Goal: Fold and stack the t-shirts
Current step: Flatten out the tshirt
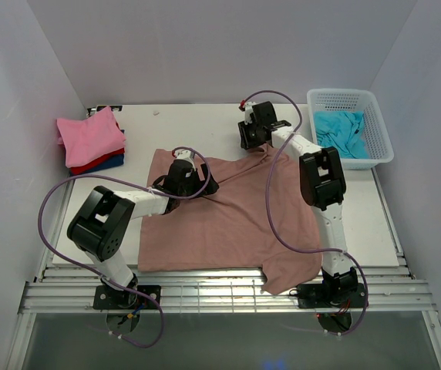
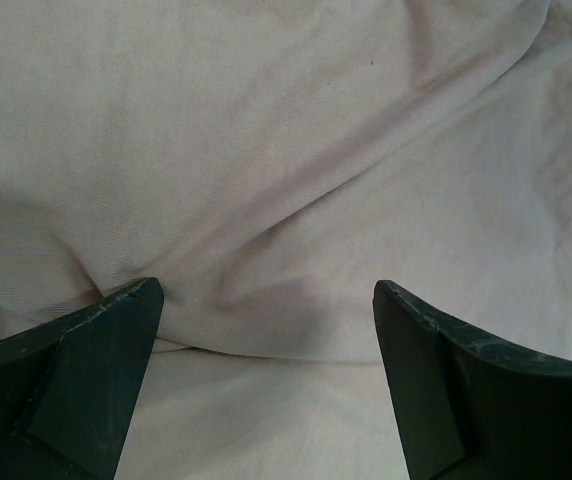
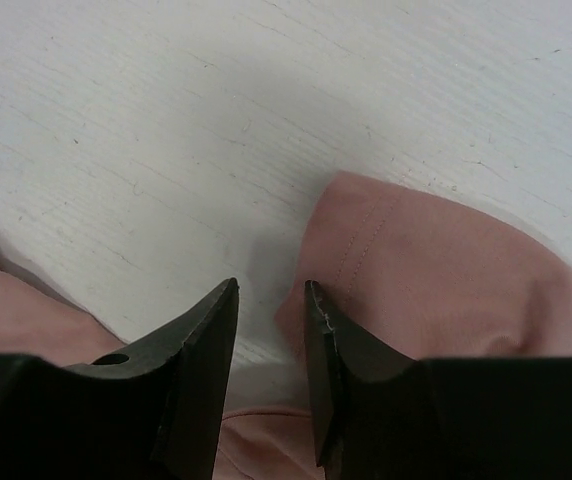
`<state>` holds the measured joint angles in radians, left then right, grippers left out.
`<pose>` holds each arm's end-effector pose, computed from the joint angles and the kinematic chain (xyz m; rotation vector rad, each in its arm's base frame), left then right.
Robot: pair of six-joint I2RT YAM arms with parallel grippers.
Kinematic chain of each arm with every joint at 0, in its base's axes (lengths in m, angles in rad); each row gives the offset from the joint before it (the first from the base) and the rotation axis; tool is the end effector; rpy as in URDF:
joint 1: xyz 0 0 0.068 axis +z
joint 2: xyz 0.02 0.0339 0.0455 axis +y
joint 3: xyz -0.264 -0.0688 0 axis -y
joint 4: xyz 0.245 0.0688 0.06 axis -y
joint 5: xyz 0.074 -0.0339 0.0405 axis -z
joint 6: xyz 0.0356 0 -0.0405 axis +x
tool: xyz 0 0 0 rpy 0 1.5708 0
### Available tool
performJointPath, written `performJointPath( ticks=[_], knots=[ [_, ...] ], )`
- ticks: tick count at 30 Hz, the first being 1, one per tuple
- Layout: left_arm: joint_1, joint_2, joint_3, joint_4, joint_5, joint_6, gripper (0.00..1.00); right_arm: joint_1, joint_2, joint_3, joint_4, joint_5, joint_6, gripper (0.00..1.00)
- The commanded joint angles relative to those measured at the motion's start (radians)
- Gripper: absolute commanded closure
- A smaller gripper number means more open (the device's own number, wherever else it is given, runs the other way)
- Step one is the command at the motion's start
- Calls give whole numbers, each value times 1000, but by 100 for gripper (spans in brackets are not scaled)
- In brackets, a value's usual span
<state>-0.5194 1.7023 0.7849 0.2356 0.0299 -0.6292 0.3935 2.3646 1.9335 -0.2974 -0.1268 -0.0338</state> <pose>0.2914 -0.1678 0.1481 -0.1115 2.3316 -0.6333 0.4947 0.2102 0.1780 -0.5549 2.2471 0.3299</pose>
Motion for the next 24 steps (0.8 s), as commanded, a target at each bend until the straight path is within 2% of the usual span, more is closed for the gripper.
performJointPath(
  ticks=[1,7,11,16,21,22,24],
  knots=[
    [-1,2,-30,-81,19,-4,2,8,-47,4,20,52,-38,61],
    [-1,-4,-32,-81,18,-4,2,19,-21,12,-11,111,-78,61],
    [-1,-7,-33,-81,13,0,2,41,-4,13,-32,231,-130,61],
    [-1,-7,-32,-82,10,3,2,51,15,15,-45,245,-146,62],
    [-1,-18,-32,-87,-2,10,2,54,47,48,-77,227,-150,73],
    [-1,-21,-33,-90,-4,11,2,56,59,53,-89,231,-150,79],
    [-1,-27,-32,-88,-8,8,2,57,70,65,-103,237,-150,84]
  ],
)
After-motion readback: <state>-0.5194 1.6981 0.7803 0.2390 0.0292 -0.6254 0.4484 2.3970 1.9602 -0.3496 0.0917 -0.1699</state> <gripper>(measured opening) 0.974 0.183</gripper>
